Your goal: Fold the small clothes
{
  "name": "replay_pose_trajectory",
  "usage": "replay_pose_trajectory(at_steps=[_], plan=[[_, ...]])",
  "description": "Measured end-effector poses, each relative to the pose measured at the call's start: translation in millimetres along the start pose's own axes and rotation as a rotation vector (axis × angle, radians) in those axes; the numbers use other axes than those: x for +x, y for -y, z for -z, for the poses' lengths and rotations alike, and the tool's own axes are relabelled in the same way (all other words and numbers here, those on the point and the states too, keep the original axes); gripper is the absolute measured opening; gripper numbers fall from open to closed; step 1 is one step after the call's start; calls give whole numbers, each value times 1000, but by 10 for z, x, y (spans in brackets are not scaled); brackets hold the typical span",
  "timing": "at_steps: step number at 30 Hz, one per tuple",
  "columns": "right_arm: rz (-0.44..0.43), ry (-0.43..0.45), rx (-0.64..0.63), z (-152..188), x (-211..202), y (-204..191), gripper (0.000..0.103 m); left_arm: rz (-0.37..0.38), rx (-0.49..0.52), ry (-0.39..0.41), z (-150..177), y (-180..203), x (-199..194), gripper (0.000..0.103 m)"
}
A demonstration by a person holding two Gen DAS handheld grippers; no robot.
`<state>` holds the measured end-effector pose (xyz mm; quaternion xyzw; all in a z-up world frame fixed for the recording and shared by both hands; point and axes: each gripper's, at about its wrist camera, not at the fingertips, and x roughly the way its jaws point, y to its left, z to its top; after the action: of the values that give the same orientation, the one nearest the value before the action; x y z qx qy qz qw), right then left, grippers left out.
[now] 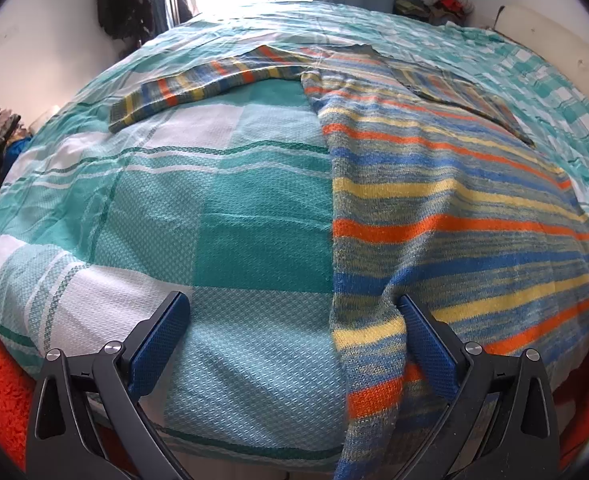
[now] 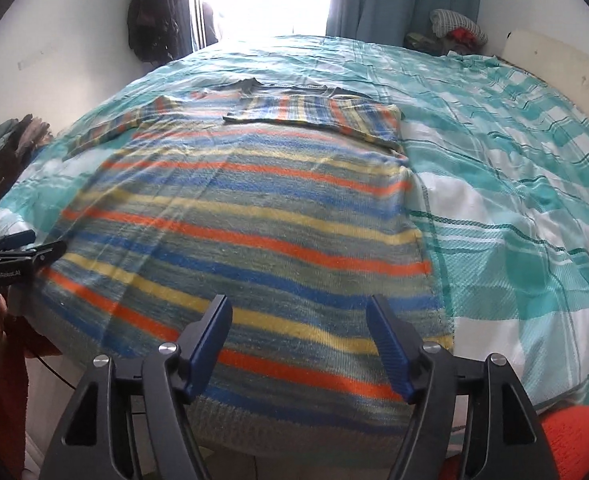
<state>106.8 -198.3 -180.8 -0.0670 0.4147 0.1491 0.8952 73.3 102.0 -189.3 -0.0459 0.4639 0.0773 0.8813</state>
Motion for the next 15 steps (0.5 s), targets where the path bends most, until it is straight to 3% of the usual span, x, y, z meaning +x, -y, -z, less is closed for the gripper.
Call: replay_pose_trajectory(at_steps=[11, 15], plan=[[-2, 10, -28, 9, 41, -85, 77, 17, -12, -14, -4, -13, -14, 103], [-21, 14, -39, -2, 62, -130, 78, 90, -72, -27, -86, -133, -141, 102]])
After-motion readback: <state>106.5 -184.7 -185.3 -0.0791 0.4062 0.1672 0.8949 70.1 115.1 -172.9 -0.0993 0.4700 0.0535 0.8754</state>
